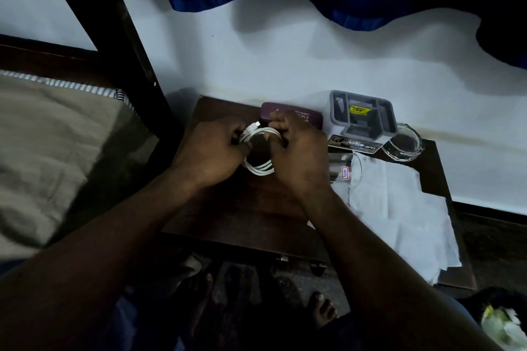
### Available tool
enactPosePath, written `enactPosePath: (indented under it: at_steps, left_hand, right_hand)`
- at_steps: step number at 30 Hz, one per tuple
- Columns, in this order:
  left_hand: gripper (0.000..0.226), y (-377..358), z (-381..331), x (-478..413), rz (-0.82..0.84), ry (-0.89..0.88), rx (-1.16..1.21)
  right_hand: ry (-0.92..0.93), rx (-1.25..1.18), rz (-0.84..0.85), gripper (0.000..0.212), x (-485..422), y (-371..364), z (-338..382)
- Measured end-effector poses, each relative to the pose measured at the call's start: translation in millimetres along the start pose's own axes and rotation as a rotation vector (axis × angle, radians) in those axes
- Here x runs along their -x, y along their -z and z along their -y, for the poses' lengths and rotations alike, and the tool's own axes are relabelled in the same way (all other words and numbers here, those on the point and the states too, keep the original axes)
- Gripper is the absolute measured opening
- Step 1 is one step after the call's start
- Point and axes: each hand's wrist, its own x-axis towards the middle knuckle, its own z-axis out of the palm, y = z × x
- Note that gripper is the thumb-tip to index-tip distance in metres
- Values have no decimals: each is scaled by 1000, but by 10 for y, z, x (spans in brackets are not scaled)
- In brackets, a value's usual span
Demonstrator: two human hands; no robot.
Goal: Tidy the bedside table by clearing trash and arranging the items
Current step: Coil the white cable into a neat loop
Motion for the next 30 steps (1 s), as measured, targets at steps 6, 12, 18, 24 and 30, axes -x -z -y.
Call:
enactPosePath:
  at_steps: [6,12,18,24,30]
  left_hand:
    - [12,-39,210,-108,-32,215,56]
    - [5,-123,389,-414,-106,598,562]
    - [11,-263,465,-624,-243,703,580]
    - [19,-252,411,-695,-168,693,595]
    - [56,-73,520,-740,-33,464,-167]
  right_hand:
    - [-112,-49,-38,39,-53,6,-49]
    - [-125,-32,55,32,-74,-5,-56]
    - [-110,37,148,27,-106,-136,-52]
    - [-110,137,255,34,-178,-376,19]
    - [-199,283,236,39,-321,-706,63]
